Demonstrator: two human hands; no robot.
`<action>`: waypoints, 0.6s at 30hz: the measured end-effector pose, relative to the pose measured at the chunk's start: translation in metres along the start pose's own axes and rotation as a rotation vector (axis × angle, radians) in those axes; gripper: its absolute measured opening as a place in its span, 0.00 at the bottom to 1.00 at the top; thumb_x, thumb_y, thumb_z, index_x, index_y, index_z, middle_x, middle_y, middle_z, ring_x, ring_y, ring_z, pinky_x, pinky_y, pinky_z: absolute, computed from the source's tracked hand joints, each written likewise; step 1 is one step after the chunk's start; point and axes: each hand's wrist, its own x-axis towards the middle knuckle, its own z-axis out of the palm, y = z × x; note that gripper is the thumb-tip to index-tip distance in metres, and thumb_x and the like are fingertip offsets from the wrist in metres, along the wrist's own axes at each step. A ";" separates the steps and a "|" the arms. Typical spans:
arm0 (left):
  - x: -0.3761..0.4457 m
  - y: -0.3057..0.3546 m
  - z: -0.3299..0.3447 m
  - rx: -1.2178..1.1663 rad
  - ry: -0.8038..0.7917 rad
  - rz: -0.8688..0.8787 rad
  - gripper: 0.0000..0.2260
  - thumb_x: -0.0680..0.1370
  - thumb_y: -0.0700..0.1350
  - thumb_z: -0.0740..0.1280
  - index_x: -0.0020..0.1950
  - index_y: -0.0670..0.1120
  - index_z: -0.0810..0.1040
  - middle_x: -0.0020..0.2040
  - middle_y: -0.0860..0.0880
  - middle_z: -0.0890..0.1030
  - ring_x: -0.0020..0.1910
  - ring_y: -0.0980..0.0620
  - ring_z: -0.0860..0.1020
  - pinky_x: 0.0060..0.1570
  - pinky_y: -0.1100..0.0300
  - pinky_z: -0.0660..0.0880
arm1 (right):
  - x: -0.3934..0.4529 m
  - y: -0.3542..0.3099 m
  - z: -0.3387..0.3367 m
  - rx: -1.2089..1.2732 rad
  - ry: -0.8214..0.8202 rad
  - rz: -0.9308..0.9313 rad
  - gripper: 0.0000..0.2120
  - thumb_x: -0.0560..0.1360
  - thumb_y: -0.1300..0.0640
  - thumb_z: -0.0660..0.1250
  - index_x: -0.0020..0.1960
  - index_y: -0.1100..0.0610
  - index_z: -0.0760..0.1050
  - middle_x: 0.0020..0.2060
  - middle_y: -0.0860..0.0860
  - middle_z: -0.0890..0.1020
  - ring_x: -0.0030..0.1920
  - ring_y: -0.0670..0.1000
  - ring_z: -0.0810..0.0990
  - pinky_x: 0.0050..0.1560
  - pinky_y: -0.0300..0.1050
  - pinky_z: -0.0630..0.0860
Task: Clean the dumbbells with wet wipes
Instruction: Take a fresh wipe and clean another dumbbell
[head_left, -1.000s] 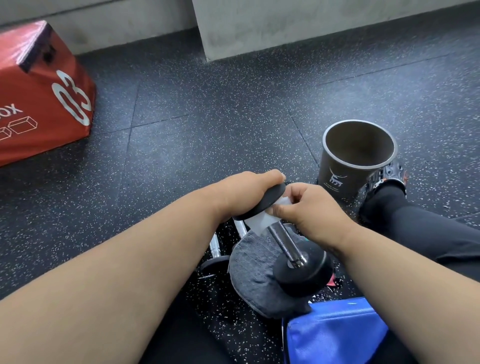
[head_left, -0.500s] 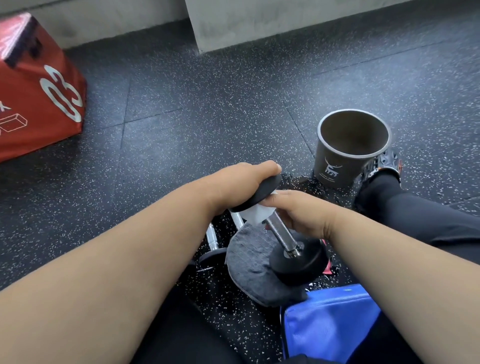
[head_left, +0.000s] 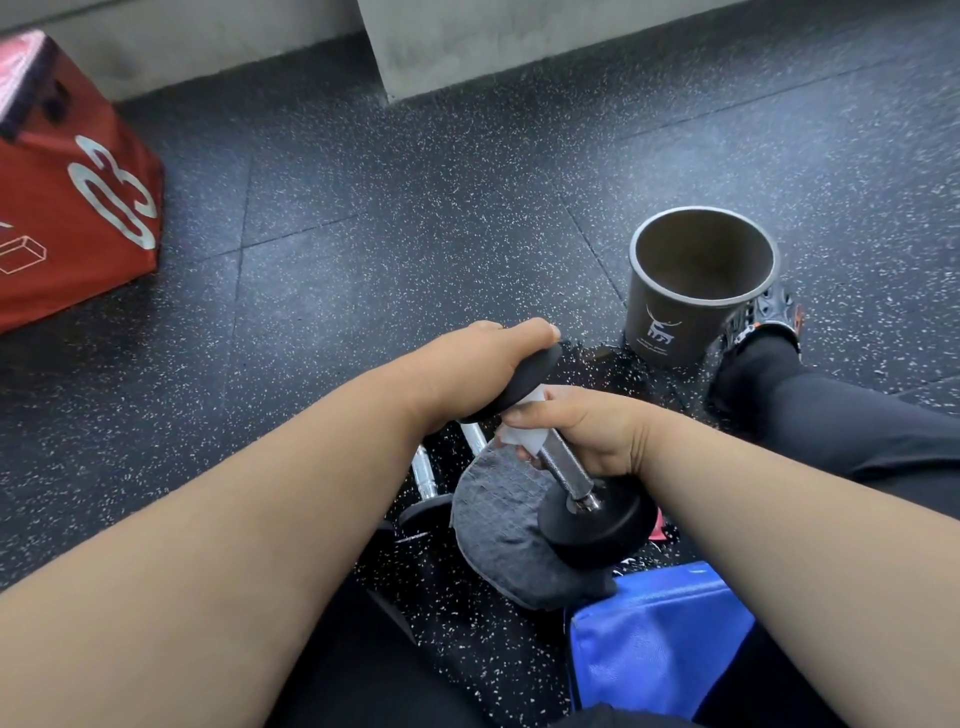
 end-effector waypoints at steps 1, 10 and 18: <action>0.000 0.000 0.000 0.006 0.002 0.006 0.28 0.70 0.72 0.62 0.44 0.48 0.78 0.39 0.51 0.81 0.38 0.45 0.77 0.51 0.48 0.74 | -0.001 -0.001 0.001 0.027 -0.013 -0.005 0.06 0.72 0.57 0.77 0.48 0.55 0.83 0.42 0.56 0.83 0.40 0.51 0.81 0.46 0.46 0.79; 0.000 -0.001 -0.002 0.067 0.023 -0.010 0.31 0.73 0.73 0.60 0.54 0.48 0.82 0.44 0.50 0.86 0.37 0.52 0.83 0.45 0.52 0.75 | -0.005 -0.016 -0.015 0.075 -0.033 0.055 0.20 0.65 0.58 0.82 0.56 0.57 0.86 0.53 0.56 0.87 0.54 0.53 0.86 0.67 0.52 0.77; -0.002 -0.002 -0.006 0.049 0.006 -0.044 0.23 0.78 0.71 0.59 0.47 0.52 0.78 0.42 0.51 0.76 0.37 0.48 0.73 0.41 0.51 0.66 | -0.013 -0.017 -0.023 -0.046 -0.017 0.069 0.21 0.63 0.52 0.86 0.54 0.57 0.88 0.53 0.57 0.88 0.53 0.53 0.86 0.62 0.50 0.79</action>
